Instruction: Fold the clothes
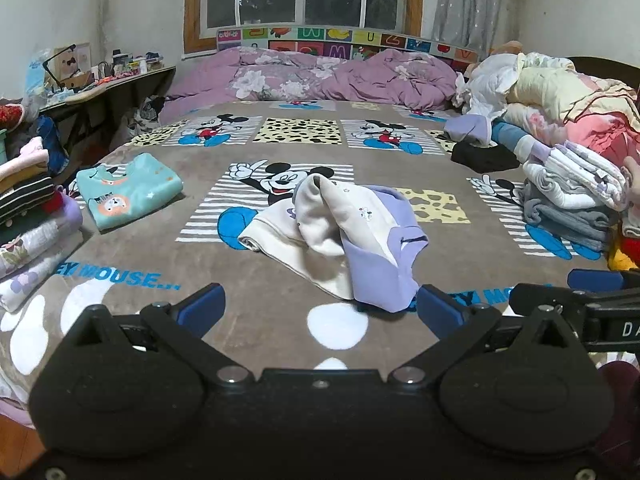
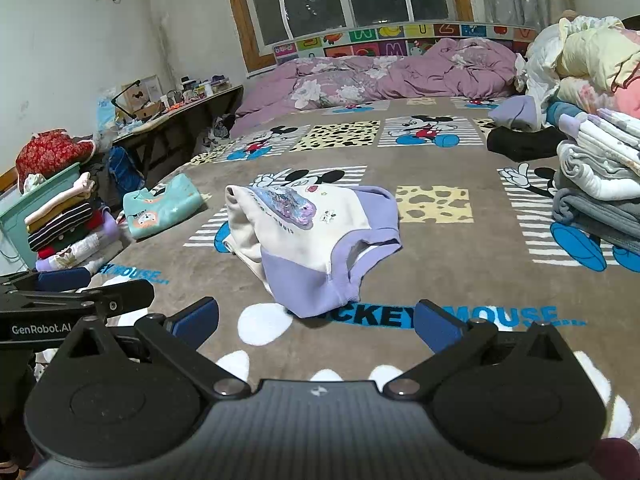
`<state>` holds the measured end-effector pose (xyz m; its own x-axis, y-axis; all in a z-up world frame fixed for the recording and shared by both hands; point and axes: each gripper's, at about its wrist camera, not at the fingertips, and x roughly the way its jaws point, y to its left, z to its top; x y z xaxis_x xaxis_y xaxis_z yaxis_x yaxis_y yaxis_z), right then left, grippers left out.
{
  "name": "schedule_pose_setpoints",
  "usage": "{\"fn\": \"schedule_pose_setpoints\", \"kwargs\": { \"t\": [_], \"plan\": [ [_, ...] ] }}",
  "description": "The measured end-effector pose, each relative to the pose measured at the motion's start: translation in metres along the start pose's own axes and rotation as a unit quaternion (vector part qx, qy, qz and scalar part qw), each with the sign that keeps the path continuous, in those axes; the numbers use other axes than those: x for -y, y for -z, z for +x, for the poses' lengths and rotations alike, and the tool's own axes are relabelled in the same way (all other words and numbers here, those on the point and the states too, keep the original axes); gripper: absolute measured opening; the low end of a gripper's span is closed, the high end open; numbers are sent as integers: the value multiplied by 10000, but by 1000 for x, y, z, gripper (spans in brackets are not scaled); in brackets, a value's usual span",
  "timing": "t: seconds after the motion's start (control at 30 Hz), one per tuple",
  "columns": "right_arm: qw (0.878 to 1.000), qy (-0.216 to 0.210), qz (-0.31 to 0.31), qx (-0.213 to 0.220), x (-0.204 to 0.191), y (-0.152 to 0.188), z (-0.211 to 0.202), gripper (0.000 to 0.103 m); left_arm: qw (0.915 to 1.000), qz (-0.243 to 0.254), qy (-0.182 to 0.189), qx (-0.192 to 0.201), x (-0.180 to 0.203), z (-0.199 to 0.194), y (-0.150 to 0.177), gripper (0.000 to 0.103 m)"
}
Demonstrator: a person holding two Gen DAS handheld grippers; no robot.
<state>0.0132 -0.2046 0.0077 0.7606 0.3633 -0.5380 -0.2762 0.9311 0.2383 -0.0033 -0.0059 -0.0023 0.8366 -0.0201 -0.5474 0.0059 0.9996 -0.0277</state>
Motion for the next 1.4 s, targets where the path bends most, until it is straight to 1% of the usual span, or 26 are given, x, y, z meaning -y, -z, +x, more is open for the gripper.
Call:
{"fn": "schedule_pose_setpoints", "kwargs": {
  "t": [0.53,0.97,1.17,1.3,1.4],
  "plan": [
    [10000,-32,22,-17,2,1,2,103,10000,32,-7,-59,0,4,1,103],
    [9999,-51,61,-101,6,2,11,103,9999,62,-29,-128,3,15,1,103],
    [9998,-119,60,-139,11,3,21,103,9997,102,-58,-195,3,27,4,103],
    [9998,-189,-25,-52,15,4,27,103,9997,192,-62,-162,3,36,5,103],
    [9996,-218,-144,76,19,3,31,103,9995,300,5,-128,3,43,6,103]
  ]
}}
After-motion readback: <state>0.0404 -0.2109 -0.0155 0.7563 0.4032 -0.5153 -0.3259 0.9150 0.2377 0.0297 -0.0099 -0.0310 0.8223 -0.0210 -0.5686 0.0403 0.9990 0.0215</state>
